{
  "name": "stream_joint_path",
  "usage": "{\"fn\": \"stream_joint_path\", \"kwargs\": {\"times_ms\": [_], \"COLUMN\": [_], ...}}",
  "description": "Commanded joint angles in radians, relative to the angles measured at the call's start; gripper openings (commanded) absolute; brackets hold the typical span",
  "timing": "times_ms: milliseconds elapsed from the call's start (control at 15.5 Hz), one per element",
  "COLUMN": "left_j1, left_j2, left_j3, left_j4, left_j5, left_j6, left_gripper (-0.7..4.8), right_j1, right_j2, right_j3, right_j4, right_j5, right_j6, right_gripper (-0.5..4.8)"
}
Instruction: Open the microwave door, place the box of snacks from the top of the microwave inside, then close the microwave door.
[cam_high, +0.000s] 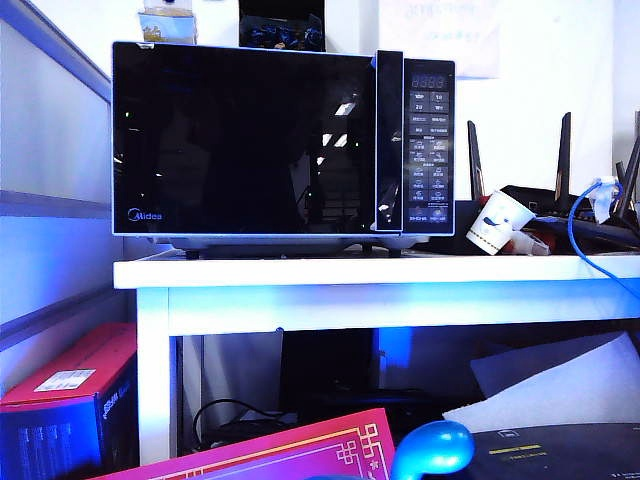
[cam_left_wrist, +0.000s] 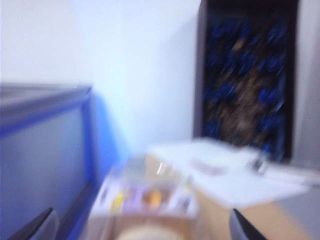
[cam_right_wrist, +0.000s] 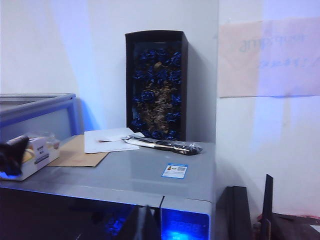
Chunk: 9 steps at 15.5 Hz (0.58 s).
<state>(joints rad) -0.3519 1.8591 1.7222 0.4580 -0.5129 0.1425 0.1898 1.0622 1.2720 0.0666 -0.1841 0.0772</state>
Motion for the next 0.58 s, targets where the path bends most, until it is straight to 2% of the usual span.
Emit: {"fn": "stream_joint_path", "kwargs": {"times_ms": [64,257,451,579], "left_j1": [0.000,0.000,0.006,0.007], "left_j2": [0.005,0.016,0.016,0.026], "left_j3": [0.001,0.001,0.001,0.001], "left_j4": [-0.053,-0.061,-0.098,-0.110], "left_j5": [-0.026,-0.065,-0.082,-0.080], "left_j6": [0.006,-0.009,-0.100,-0.120], "left_gripper": [4.79,4.79,4.79,4.79], "right_j1": [0.000,0.000,0.000,0.000], "right_j2": [-0.003,-0.003,-0.003,-0.003], "right_j3": [0.005,0.005,0.005,0.005], "right_j4": [0.020,0.021,0.021,0.021], "right_j5": [-0.002,-0.002,-0.002,-0.002], "right_j6": [-0.003,-0.003,-0.003,-0.003], "right_gripper": [-0.06,-0.06,-0.06,-0.06]}}
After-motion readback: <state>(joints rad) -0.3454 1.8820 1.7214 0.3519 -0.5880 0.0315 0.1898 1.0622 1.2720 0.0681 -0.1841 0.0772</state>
